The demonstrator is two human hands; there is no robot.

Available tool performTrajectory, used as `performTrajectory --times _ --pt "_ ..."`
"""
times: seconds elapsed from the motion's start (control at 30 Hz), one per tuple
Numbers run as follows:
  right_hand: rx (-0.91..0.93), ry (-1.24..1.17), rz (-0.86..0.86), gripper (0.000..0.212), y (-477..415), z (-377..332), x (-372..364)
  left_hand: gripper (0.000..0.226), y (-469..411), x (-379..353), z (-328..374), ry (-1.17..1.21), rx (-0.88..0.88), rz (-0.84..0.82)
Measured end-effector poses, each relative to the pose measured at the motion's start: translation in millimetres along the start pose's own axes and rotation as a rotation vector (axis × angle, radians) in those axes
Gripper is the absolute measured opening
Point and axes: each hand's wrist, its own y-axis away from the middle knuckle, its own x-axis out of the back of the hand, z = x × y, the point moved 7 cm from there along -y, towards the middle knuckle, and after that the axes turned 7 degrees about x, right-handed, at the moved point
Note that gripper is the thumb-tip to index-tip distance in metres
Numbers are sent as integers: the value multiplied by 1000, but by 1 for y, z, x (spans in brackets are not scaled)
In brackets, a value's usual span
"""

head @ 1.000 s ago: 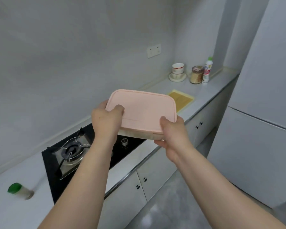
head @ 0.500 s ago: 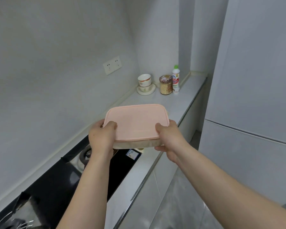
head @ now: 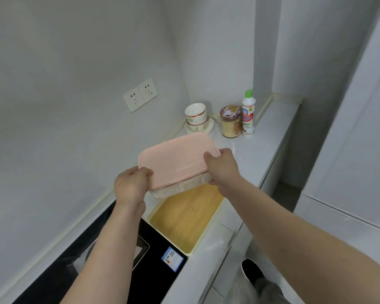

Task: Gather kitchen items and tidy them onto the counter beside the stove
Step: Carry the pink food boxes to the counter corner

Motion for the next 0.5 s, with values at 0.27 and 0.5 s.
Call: performTrajectory --times 0.27,0.5 --pt "-98 126 -231 34 -173 20 -74 18 -115 -49 2 61 146 101" --pt "-44 343 -352 37 -296 55 -129 11 -198 -102 -26 186 304 155"
